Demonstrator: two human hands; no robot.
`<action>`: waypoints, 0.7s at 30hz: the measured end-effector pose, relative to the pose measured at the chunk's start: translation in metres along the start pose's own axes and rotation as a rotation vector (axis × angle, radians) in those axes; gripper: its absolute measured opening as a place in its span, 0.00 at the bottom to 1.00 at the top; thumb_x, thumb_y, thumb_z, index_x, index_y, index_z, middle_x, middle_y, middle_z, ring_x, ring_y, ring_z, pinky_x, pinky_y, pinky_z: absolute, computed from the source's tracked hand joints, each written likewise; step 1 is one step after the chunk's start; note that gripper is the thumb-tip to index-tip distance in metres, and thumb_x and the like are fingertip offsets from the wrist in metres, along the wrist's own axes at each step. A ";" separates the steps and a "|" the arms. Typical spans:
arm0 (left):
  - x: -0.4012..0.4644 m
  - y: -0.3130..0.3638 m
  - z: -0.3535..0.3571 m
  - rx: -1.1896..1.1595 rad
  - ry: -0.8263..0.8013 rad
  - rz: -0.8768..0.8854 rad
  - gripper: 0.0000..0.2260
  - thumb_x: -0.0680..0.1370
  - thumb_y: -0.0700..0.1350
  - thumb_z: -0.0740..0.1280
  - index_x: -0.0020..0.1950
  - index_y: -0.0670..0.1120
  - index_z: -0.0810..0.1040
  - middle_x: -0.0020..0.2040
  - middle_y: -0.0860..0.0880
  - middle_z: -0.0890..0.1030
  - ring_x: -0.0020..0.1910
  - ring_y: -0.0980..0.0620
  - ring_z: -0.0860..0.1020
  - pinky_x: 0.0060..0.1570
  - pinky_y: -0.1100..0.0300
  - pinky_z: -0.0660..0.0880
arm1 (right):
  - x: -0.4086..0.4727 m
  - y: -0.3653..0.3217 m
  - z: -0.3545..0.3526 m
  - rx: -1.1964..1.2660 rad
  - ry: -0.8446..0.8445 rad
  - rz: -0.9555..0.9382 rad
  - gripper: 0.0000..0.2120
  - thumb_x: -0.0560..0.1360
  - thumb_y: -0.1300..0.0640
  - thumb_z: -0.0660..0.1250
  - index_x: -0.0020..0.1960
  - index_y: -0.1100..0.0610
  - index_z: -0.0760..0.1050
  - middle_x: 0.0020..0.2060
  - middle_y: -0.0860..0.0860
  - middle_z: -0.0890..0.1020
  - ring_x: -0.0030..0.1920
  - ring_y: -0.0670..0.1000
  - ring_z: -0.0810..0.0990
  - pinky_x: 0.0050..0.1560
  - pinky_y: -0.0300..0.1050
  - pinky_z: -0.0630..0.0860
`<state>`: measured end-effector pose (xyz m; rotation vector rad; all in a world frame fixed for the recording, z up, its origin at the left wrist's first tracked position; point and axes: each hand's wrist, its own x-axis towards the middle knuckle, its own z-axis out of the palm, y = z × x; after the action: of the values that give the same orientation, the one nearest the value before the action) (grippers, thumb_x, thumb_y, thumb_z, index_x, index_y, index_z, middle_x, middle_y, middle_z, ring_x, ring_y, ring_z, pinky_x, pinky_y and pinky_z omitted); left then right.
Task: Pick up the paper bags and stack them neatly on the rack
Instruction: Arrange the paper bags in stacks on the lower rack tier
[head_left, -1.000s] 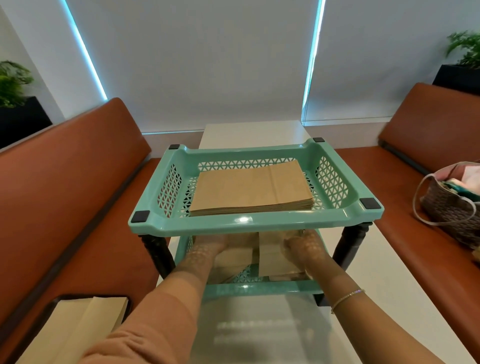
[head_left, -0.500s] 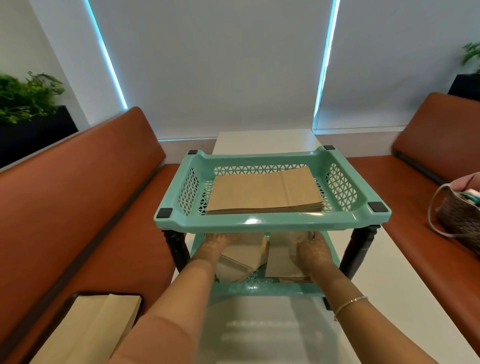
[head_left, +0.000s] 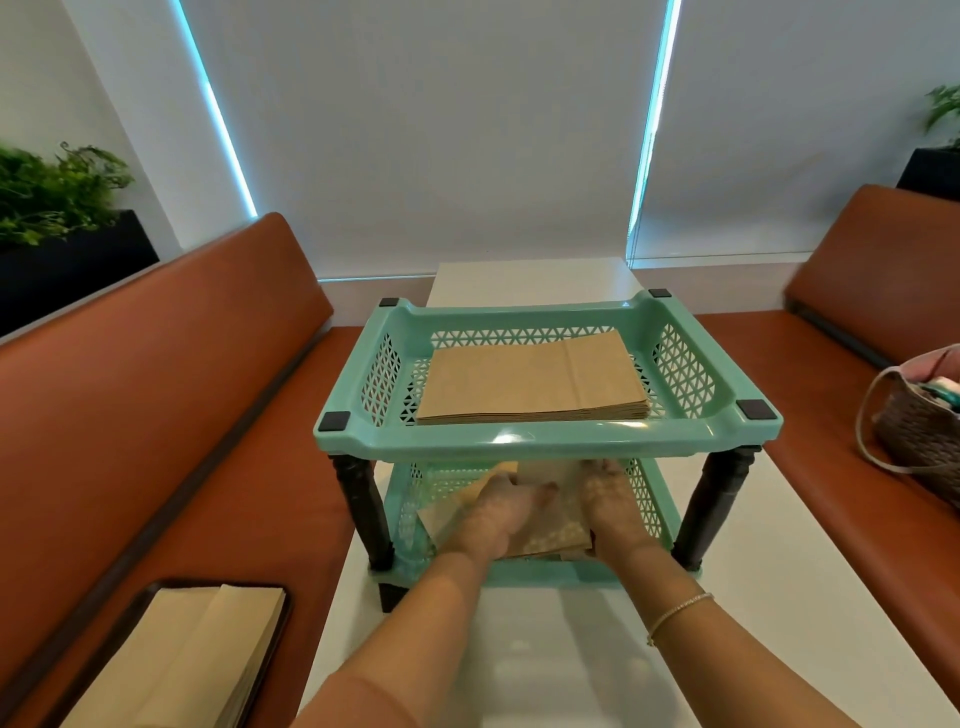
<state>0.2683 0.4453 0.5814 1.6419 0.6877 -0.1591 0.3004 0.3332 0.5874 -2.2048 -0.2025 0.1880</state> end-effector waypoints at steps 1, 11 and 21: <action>0.000 0.000 0.003 -0.001 0.016 0.027 0.19 0.72 0.48 0.73 0.60 0.44 0.76 0.52 0.45 0.82 0.51 0.45 0.80 0.52 0.53 0.78 | 0.004 0.005 0.002 0.001 -0.037 -0.036 0.17 0.81 0.61 0.53 0.69 0.56 0.64 0.65 0.56 0.72 0.61 0.57 0.74 0.46 0.35 0.71; 0.019 -0.008 -0.031 0.700 0.171 0.164 0.25 0.76 0.52 0.67 0.70 0.45 0.68 0.68 0.45 0.70 0.66 0.46 0.69 0.65 0.56 0.66 | 0.007 0.004 -0.010 0.188 0.041 0.229 0.16 0.77 0.63 0.60 0.64 0.64 0.67 0.57 0.60 0.75 0.60 0.60 0.74 0.60 0.48 0.72; 0.034 -0.015 -0.050 1.074 0.142 0.071 0.38 0.68 0.55 0.75 0.72 0.42 0.61 0.71 0.42 0.64 0.71 0.42 0.60 0.69 0.50 0.62 | 0.012 0.010 -0.015 0.222 0.011 0.264 0.22 0.75 0.62 0.60 0.69 0.55 0.64 0.61 0.57 0.75 0.60 0.60 0.75 0.62 0.58 0.72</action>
<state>0.2742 0.5043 0.5630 2.7197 0.6868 -0.4108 0.3156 0.3185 0.5877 -2.0041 0.1133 0.3280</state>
